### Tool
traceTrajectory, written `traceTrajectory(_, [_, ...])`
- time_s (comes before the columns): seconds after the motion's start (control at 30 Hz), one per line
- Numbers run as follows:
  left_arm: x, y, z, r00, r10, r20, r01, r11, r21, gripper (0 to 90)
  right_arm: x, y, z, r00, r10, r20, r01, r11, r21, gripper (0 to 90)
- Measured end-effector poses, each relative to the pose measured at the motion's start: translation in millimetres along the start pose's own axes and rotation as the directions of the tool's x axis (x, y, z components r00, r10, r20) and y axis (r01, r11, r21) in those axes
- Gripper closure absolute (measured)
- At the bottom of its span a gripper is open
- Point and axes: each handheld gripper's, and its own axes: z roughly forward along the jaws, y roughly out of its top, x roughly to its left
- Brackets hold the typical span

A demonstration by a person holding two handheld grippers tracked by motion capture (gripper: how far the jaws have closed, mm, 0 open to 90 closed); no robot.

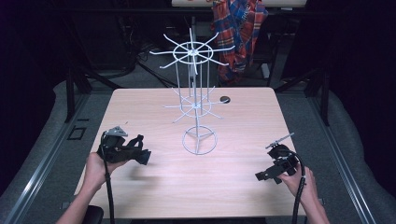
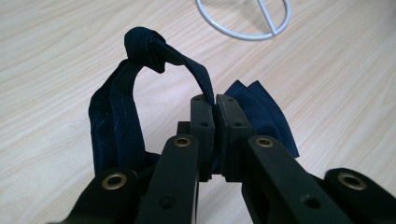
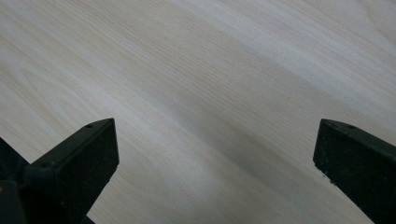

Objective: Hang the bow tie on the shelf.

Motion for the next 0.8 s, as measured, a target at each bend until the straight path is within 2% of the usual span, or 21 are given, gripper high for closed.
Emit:
traceTrajectory(0.03, [0.2, 0.6, -0.6, 1.0000, 0.002, 0.002, -0.002, 1.0000, -0.003, 86.2, 0.2, 0.0, 0.2, 0.9999, 0.004, -0.012, -0.004, 1.000, -0.003, 0.0])
traceTrajectory(0.17, [0.0, 2.7, -2.7, 1.0000, 0.000, 0.002, 0.000, 0.9998, -0.020, 86.2, -1.0, 0.2, -0.4, 1.0000, -0.009, -0.004, 0.009, 1.000, 0.013, 0.0])
traceTrajectory(0.2, [0.2, 3.2, -3.4, 1.0000, 0.001, 0.001, -0.001, 0.9997, -0.024, 86.2, -0.2, -0.1, 0.2, 0.9999, 0.003, -0.016, -0.003, 1.000, 0.000, 0.0])
traceTrajectory(0.33, [0.1, 4.9, -4.6, 1.0000, 0.001, 0.006, -0.001, 0.9995, -0.033, 86.3, -0.7, -0.1, 1.0, 0.9999, -0.011, 0.001, 0.011, 1.000, -0.003, 0.0])
traceTrajectory(0.8, [0.4, 13.5, -11.6, 0.9999, -0.003, 0.014, 0.004, 0.9958, -0.091, 86.2, -0.7, 0.4, 1.0, 0.9999, -0.014, -0.004, 0.014, 1.000, 0.011, 0.0])
